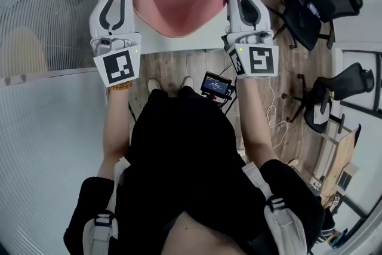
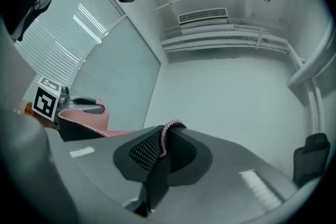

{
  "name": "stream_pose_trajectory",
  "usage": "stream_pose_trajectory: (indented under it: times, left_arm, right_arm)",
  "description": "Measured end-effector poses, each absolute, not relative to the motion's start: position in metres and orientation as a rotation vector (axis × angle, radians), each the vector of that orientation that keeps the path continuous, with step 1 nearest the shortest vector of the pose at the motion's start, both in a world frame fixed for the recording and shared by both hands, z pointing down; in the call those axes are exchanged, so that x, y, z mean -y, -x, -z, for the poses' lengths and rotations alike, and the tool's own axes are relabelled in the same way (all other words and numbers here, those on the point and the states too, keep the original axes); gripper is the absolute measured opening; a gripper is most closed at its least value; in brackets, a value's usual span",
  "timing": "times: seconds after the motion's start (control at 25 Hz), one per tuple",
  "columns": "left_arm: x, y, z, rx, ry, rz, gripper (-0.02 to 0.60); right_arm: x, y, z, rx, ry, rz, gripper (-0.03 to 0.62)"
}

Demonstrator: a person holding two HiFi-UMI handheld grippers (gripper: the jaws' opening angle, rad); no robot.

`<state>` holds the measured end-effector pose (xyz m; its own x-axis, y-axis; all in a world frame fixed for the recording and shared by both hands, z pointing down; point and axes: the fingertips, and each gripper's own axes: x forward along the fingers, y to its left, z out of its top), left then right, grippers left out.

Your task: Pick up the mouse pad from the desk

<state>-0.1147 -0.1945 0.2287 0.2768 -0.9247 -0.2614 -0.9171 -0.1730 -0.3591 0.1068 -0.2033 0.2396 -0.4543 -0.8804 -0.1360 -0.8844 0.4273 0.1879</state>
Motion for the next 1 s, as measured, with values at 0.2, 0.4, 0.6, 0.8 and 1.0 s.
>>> stream_pose_trajectory:
  times: [0.2,0.4,0.6,0.8,1.0]
  left_arm:
    - [0.195,0.111,-0.24,-1.618,2.107,0.111,0.041]
    - [0.197,0.103,-0.247,-1.572,2.11,0.179,0.043]
    - [0.2,0.104,-0.25,-1.589,2.135,0.157,0.043]
    - [0.201,0.105,-0.255,-1.612,2.17,0.111,0.043]
    - [0.2,0.103,-0.255,-1.579,2.157,0.166,0.042]
  right_arm:
    - [0.199,-0.104,-0.244,-2.635,1.651,-0.392,0.043]
    - [0.198,-0.103,-0.251,-2.644,1.677,-0.394,0.043]
    - [0.2,-0.104,-0.254,-2.65,1.694,-0.387,0.043]
    - [0.2,-0.104,-0.258,-2.651,1.701,-0.38,0.043]
    - [0.199,-0.102,-0.26,-2.668,1.69,-0.378,0.041]
